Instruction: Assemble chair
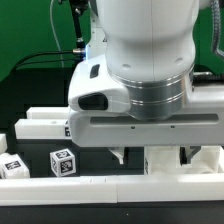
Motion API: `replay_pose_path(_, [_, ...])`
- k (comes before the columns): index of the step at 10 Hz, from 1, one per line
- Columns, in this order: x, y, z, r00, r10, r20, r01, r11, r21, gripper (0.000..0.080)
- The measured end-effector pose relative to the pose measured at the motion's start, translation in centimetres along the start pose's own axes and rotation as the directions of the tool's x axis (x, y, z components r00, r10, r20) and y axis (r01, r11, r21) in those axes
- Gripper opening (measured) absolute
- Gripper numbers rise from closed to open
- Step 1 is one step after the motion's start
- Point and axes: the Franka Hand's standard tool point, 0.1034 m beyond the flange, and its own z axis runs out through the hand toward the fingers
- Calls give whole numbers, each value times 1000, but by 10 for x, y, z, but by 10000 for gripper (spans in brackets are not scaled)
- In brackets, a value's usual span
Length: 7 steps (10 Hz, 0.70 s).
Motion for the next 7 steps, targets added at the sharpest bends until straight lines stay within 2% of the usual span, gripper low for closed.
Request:
replay_pose_path(3, [-2, 3, 6, 1000, 21, 6, -21, 1000, -1, 649])
replay_pose_path(4, [-2, 3, 6, 1000, 22, 7, -22, 1000, -2, 520])
replay_pose_path(5, [-2, 3, 7, 1000, 22, 7, -22, 1000, -2, 520])
replay_pose_path(7, [-2, 3, 8, 1000, 22, 9, -22, 1000, -2, 245])
